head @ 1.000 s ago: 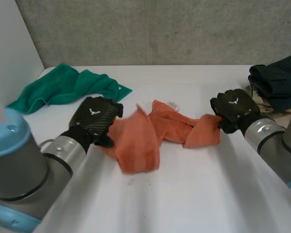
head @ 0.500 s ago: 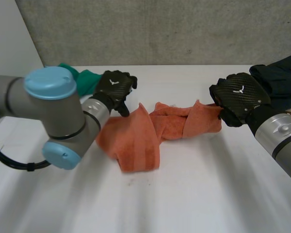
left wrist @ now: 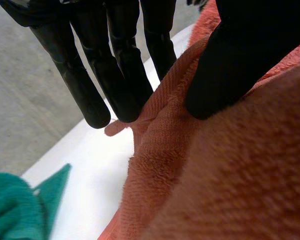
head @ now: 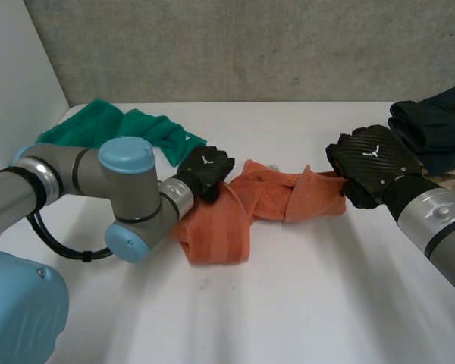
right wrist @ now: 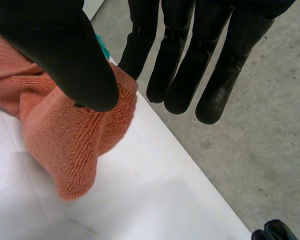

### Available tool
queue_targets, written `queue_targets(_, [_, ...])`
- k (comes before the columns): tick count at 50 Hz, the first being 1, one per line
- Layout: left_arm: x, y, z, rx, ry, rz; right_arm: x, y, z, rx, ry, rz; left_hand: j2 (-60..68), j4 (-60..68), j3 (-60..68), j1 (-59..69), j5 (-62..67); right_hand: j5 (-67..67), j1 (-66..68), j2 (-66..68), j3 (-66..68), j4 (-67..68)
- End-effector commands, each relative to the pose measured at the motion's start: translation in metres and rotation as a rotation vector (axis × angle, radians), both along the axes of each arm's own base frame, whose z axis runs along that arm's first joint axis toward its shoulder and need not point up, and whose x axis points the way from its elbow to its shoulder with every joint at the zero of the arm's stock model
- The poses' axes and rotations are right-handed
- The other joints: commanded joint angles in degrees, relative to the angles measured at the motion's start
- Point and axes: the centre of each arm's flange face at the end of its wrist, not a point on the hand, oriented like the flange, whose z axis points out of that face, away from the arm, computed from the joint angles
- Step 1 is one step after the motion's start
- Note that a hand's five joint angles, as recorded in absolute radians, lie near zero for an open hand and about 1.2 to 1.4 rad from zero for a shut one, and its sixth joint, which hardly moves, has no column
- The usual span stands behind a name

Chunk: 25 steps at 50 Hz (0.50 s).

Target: Fold the laundry.

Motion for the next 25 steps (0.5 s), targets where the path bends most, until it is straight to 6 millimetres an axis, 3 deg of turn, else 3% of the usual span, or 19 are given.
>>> queue_targets(1, [0.014, 0.009, 0.057, -0.134, -0.029, 0.093, 0.002, -0.013, -0.001, 0.001, 0.02, -0.01, 12.0, 11.8, 12.4, 14.8, 15.4, 13.4, 23.1, 12.6, 12.2, 12.0])
queue_targets(6, [0.031, 0.035, 0.098, -0.18, -0.026, 0.093, -0.005, -0.028, 0.024, -0.002, 0.075, -0.04, 12.0, 11.8, 12.4, 14.8, 15.4, 13.4, 23.1, 12.6, 12.2, 12.0])
queue_targets(7, [0.039, 0.044, 0.114, -0.197, -0.013, 0.101, -0.007, -0.03, 0.027, 0.005, 0.087, -0.049, 12.0, 11.8, 12.4, 14.8, 15.4, 13.4, 23.1, 12.6, 12.2, 12.0])
queue_targets(12, [0.07, 0.072, 0.146, -0.221, -0.012, 0.132, -0.02, -0.029, 0.042, 0.059, 0.196, -0.065, 12.0, 11.8, 12.4, 14.8, 15.4, 13.4, 23.1, 12.6, 12.2, 12.0])
queue_targets(18, [0.126, 0.097, 0.141, -0.138, -0.177, 0.22, -0.027, -0.003, 0.035, 0.174, 0.423, 0.005, 12.0, 11.8, 12.4, 14.8, 15.4, 13.4, 23.1, 12.6, 12.2, 12.0])
queue_targets(21, [0.136, 0.106, 0.126, -0.078, -0.262, 0.218, -0.031, 0.005, 0.026, 0.222, 0.522, 0.031, 12.0, 11.8, 12.4, 14.8, 15.4, 13.4, 23.1, 12.6, 12.2, 12.0])
queue_targets(25, [0.14, 0.114, 0.104, -0.008, -0.357, 0.195, -0.032, -0.005, 0.013, 0.233, 0.575, -0.001, 12.0, 11.8, 12.4, 14.8, 15.4, 13.4, 23.1, 12.6, 12.2, 12.0])
